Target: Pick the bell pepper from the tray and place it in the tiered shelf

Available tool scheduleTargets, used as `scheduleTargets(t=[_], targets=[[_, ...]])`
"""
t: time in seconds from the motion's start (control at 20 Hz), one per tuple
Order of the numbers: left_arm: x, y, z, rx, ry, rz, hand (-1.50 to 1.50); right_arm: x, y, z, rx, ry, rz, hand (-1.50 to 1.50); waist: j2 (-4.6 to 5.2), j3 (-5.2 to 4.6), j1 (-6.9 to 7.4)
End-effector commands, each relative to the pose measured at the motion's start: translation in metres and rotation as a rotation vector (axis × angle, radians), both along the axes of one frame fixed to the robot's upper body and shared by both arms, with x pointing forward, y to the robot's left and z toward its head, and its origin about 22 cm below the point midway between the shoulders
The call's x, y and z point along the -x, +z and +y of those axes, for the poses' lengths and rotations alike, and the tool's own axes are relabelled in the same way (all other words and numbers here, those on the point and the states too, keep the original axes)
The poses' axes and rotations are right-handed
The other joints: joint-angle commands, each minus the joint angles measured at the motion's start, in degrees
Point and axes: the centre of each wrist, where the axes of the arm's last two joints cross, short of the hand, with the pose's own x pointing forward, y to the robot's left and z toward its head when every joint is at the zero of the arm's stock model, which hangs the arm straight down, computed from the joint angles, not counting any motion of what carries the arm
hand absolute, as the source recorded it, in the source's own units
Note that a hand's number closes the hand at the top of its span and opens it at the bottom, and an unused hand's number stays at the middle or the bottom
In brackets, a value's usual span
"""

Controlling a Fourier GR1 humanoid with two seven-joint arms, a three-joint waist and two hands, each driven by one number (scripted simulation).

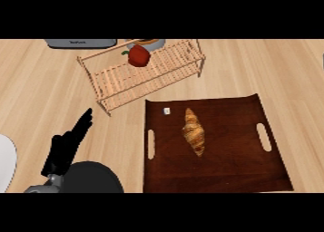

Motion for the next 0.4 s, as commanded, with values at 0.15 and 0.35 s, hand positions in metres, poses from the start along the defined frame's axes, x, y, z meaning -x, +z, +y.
scheduleTargets(t=[0.15,0.35], targets=[[0.008,0.0,0.014,-0.013,-0.019,0.017,0.0,0.024,0.0,-0.049,0.069,0.077,-0.006,-1.5,0.0,-0.02,0.2],[0.002,0.001,-0.007,0.01,-0.016,0.0,0.0,0.038,-0.012,-0.069,0.106,0.066,0.048,-1.5,-0.1,-0.03,-0.18]])
